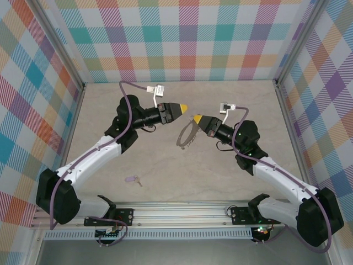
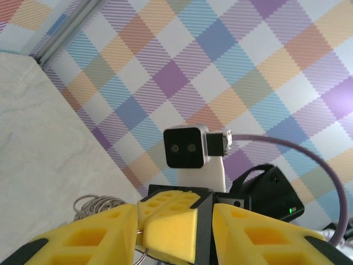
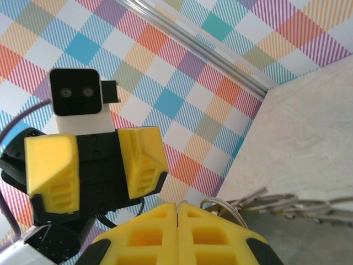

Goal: Put the keys on the keyring

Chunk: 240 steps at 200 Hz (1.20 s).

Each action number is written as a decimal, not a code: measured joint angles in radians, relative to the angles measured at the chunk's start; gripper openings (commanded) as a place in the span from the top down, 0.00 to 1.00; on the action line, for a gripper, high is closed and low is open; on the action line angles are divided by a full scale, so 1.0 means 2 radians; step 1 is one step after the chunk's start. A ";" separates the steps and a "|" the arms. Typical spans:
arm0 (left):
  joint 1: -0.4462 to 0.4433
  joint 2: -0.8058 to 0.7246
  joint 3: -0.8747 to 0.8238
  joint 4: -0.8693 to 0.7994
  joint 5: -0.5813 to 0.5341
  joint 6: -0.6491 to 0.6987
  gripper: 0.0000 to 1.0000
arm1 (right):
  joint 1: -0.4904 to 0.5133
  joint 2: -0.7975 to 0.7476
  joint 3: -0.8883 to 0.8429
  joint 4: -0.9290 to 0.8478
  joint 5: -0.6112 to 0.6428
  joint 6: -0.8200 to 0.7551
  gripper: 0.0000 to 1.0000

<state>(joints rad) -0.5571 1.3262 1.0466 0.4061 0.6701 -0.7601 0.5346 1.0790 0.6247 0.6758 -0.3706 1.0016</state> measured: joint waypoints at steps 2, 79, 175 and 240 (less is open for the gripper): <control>0.000 0.000 -0.002 0.002 -0.002 -0.001 0.63 | 0.000 0.000 -0.001 0.002 0.000 0.000 1.00; -0.003 0.003 -0.036 0.047 -0.008 -0.032 0.70 | 0.000 0.016 -0.008 0.078 0.011 0.008 1.00; -0.025 0.031 -0.037 0.075 -0.003 -0.043 0.78 | 0.002 0.030 -0.007 0.107 0.011 0.031 1.00; -0.027 0.037 -0.037 0.093 -0.003 -0.049 0.92 | 0.003 0.030 -0.007 0.108 0.016 0.032 1.00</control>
<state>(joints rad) -0.6102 1.3998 0.9722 0.5911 0.6636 -0.8574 0.5400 1.1381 0.6098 0.8909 -0.3393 1.0660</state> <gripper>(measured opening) 0.115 0.050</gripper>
